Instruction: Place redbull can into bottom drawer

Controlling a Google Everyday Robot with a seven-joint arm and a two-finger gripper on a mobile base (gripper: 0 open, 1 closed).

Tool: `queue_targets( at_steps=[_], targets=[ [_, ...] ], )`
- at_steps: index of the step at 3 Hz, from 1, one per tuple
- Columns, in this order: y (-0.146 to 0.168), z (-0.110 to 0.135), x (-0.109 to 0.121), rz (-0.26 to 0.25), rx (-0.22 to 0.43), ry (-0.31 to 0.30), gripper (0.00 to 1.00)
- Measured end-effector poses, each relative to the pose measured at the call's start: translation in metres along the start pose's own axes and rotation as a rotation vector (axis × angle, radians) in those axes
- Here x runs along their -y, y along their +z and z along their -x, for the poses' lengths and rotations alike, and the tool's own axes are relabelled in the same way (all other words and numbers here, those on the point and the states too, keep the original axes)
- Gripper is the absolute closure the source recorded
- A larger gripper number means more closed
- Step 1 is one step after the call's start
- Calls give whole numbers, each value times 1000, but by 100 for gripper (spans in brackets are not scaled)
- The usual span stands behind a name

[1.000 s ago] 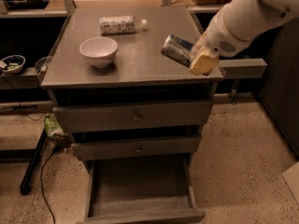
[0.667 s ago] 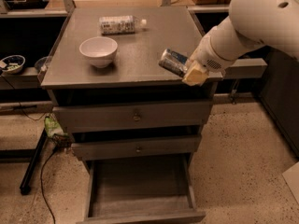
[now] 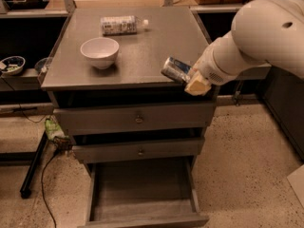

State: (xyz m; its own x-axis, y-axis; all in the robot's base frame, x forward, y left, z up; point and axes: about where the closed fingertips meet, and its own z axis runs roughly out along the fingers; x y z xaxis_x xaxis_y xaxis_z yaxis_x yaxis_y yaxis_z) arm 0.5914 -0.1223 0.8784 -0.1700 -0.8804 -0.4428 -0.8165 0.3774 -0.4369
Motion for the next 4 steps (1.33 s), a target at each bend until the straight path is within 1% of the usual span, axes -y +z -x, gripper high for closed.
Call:
queue_targets(
  at_steps=[1, 2, 3, 4],
  targets=[
    [6, -15, -27, -5, 9, 8, 100],
    [21, -33, -48, 19, -2, 15, 100],
    [36, -48, -56, 64, 7, 41, 100],
    [36, -48, -56, 64, 8, 41, 100]
  ],
)
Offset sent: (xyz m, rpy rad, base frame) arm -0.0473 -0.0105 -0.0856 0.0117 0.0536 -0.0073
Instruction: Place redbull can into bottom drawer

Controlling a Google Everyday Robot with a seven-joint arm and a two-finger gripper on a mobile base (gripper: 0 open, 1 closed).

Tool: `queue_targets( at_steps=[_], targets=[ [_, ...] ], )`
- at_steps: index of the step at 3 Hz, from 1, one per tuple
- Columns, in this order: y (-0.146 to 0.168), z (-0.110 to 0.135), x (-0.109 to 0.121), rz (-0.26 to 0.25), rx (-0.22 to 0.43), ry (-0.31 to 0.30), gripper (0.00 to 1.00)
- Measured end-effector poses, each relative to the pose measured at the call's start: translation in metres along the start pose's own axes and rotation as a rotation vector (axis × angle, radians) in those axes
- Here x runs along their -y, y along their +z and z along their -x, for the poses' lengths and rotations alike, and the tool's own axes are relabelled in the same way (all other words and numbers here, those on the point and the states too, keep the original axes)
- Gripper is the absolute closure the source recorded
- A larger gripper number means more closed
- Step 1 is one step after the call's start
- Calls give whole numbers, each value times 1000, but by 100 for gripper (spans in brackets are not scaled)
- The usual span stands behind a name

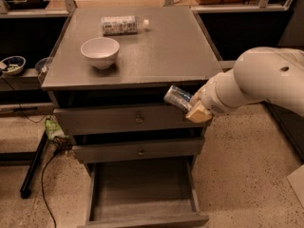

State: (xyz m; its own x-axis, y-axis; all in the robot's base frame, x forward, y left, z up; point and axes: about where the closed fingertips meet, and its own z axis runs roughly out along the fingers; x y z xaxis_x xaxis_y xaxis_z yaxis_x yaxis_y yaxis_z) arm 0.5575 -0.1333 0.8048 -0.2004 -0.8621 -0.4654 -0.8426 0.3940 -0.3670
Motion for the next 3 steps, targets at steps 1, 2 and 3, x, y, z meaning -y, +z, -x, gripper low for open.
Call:
queue_targets(
  at_steps=[1, 2, 3],
  targets=[
    [-12, 2, -9, -14, 37, 15, 100],
    [-11, -7, -39, 15, 47, 31, 100],
    [-8, -21, -88, 55, 74, 23, 100]
  ],
)
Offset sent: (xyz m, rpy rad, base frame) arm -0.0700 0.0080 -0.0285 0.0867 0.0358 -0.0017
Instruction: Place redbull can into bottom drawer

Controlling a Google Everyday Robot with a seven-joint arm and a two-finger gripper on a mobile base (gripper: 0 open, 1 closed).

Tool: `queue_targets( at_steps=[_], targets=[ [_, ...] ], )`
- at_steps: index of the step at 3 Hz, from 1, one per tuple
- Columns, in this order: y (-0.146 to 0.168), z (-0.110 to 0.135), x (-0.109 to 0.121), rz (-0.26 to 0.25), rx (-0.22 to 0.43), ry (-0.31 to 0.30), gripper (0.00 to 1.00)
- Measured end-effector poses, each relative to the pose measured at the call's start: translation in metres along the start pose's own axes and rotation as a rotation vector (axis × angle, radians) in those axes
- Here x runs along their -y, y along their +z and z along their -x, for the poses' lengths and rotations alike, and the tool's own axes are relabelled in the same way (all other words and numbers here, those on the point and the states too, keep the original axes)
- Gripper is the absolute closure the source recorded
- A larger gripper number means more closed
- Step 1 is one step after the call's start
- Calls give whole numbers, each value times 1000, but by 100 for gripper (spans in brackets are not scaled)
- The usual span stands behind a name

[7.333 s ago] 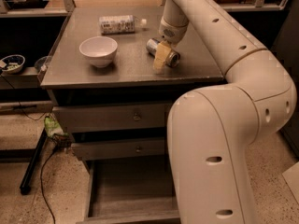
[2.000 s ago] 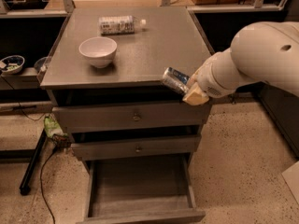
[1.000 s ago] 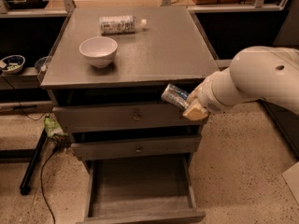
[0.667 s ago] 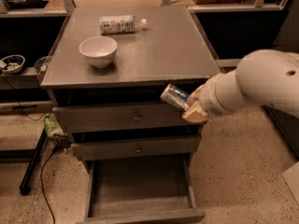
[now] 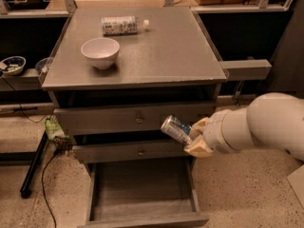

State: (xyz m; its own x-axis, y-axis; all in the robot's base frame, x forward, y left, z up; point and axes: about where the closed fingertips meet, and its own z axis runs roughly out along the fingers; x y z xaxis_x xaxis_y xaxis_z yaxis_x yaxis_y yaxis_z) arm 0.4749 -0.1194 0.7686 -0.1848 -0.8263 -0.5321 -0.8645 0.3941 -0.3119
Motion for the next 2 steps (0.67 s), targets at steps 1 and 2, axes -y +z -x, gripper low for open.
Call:
queue_targets(
  at_steps=[1, 2],
  targets=[
    [11, -16, -28, 39, 1, 10, 100],
    [36, -35, -50, 91, -23, 25, 100]
  ],
)
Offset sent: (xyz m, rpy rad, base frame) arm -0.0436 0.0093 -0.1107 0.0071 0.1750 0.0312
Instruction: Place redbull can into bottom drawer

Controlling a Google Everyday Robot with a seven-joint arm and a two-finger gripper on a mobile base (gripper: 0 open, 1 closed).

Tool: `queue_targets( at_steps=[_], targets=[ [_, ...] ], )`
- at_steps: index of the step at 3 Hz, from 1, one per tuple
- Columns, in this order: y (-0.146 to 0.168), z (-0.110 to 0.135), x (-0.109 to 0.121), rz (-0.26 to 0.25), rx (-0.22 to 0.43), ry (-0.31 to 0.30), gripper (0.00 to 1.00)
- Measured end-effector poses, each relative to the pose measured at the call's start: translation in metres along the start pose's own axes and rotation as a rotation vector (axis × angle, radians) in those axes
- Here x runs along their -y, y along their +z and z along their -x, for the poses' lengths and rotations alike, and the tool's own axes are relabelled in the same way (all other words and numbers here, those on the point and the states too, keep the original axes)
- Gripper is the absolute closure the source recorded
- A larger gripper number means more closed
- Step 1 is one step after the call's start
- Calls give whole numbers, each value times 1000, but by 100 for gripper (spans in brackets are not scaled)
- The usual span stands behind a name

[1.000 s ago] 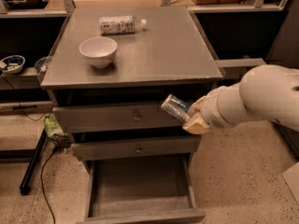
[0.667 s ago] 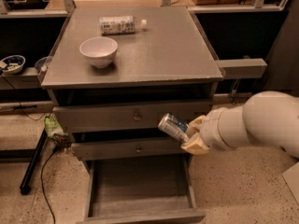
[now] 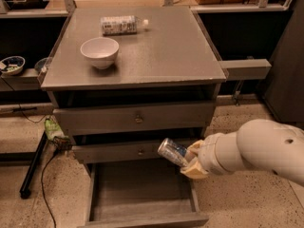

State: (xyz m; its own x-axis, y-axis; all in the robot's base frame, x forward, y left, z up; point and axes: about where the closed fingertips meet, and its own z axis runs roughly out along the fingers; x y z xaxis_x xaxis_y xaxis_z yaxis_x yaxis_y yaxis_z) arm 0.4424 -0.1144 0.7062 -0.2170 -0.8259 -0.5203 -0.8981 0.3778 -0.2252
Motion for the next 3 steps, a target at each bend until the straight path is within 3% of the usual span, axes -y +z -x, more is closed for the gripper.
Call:
queue_targets(
  at_steps=[2, 3],
  targets=[
    [58, -22, -17, 90, -51, 9, 100],
    [58, -22, -17, 90, -50, 9, 100]
  ],
)
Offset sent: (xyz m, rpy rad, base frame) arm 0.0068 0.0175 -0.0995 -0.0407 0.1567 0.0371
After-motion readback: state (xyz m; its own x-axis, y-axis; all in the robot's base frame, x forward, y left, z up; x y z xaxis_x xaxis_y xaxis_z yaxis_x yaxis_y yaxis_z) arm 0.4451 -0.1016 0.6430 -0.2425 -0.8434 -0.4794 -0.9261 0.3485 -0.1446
